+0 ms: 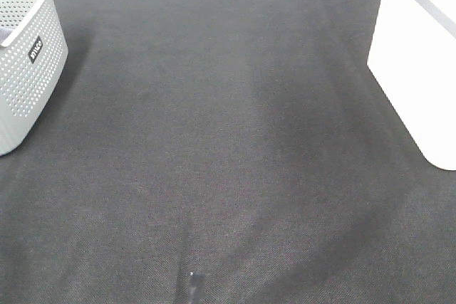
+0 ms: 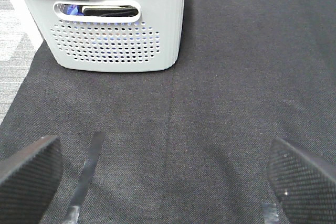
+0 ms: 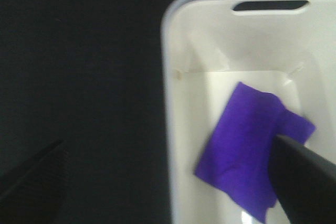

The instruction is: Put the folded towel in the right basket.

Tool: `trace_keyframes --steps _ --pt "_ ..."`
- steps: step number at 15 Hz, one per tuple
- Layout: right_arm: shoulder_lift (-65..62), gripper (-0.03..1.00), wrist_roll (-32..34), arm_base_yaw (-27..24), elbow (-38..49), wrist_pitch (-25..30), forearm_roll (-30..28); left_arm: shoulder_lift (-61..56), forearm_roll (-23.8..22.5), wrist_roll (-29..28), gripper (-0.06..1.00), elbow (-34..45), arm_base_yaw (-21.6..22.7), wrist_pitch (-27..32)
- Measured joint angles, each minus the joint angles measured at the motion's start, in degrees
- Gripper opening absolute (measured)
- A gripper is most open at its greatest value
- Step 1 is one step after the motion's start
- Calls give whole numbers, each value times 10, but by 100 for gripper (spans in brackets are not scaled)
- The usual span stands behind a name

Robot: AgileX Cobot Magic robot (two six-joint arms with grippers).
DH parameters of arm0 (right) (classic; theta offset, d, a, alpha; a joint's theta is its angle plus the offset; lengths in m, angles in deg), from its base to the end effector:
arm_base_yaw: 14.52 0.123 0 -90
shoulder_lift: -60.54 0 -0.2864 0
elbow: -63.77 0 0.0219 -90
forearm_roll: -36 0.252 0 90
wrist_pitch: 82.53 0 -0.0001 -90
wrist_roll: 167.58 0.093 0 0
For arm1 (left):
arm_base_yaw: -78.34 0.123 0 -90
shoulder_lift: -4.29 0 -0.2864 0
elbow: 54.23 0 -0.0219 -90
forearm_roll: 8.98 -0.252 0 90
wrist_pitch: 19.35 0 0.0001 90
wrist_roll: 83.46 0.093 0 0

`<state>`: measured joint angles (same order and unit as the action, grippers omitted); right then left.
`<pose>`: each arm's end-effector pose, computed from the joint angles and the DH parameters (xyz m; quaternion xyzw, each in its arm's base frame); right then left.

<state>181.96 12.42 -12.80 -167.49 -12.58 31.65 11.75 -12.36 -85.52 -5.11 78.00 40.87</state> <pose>0.4384 0.0065 0.4023 -0.0142 0.9392 -0.0328 0.3414 -0.0028 0.0048 0.2754 -0.0137 0.8512 0.0185 0.5243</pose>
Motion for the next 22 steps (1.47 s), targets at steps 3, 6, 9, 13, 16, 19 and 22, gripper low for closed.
trace_keyframes --steps 3,6,9,13,16,19,22 --pt "-116 96 37 33 136 -2 2 0 0 0 99 0 0 0" --pt "-305 96 46 35 400 -11 20 0 0 0 99 0 0 0" --pt "-549 96 30 35 642 -60 32 0 0 0 99 0 0 0" --pt "-847 96 19 35 878 -62 34 0 0 0 99 0 0 0" --pt "-1012 96 14 35 961 -61 36 0 0 0 99 0 0 0" --pt "-1129 96 -11 35 1014 -58 37 0 0 0 99 0 0 0" --pt "-1139 96 -20 35 1021 -60 51 0 0 0 99 0 0 0"
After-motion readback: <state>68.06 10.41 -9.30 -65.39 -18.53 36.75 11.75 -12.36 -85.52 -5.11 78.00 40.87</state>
